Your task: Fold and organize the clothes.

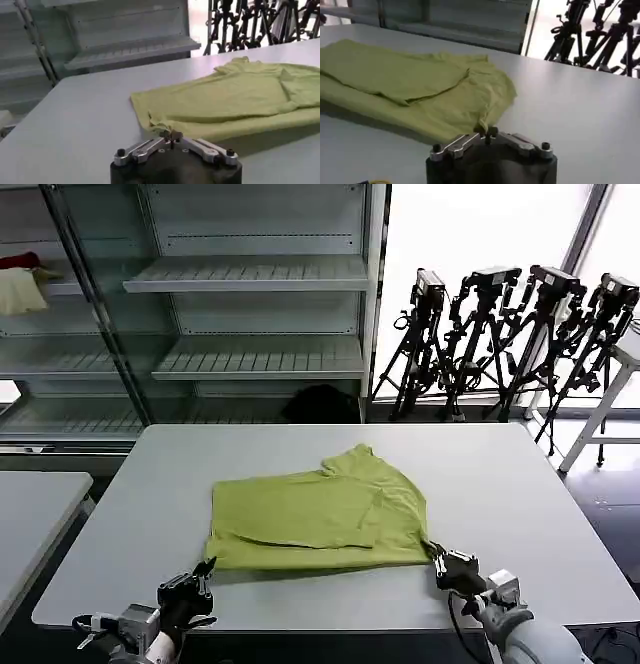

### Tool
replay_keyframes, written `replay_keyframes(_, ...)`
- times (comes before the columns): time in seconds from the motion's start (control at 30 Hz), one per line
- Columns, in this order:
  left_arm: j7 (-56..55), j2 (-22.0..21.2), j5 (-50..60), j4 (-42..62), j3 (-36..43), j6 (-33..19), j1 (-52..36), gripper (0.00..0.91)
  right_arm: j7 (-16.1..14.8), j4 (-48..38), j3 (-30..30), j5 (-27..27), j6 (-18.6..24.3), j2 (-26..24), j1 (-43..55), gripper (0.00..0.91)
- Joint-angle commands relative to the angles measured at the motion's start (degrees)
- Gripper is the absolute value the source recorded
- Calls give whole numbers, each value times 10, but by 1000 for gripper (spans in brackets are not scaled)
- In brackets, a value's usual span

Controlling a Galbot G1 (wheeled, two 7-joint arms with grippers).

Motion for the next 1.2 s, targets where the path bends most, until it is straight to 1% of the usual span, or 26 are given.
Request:
replay_keyframes(0.03,3,1,17,-5,-13,-19,63,0,89,76,27,7,-6,-1,-94,0)
replay_keyframes(0.1,-1,-6,37,-7,-2,-27,80,0,130,96,23,3,-4,13,-126,0)
replay_keyframes(0.2,-10,-11,53,-11,14,-32,94,0,164,112,18,-8,6,24,-151,0)
replay_keyframes(0.3,-21,-16,63,-17,20,-32,106,0,184,121,21,-12,11,30,-161,0)
replay_keyframes(0.43,-31,-19,81,-24,20,-31,124,0,191,119,24,-20,21,31,-173,0)
replay_keyframes(0.6,-41,-22,107,-20,25,-39,141,0,191,110,21,-31,29,33,-174,0)
replay_keyframes(0.63,-43,-23,109,-18,26,-39,142,0,187,108,20,-37,31,33,-173,30)
replay_keyframes(0.67,-44,-24,110,-18,27,-40,142,0,186,107,19,-37,32,33,-172,151)
replay_keyframes(0.7,-44,-25,110,-18,28,-41,142,10,187,106,18,-37,32,33,-171,715)
replay_keyframes(0.73,-44,-27,111,-19,31,-40,142,10,188,106,18,-37,32,34,-170,907)
replay_keyframes(0.77,-45,-28,113,-20,33,-40,143,60,189,106,17,-38,32,34,-170,907)
replay_keyframes(0.8,-46,-30,115,-20,36,-40,143,564,189,108,16,-38,32,35,-170,907)
replay_keyframes(0.83,-47,-31,123,-21,39,-41,146,856,190,110,15,-38,33,36,-171,907)
replay_keyframes(0.87,-48,-33,128,-23,41,-41,148,907,190,110,14,-38,33,37,-172,907)
replay_keyframes(0.97,-49,-35,132,-29,44,-38,152,907,196,112,11,-37,34,39,-172,907)
replay_keyframes(1.1,-54,-39,143,-37,46,-40,156,907,223,123,6,-35,36,48,-172,907)
replay_keyframes(1.2,-56,-41,151,-46,47,-41,158,907,233,132,5,-34,36,51,-175,907)
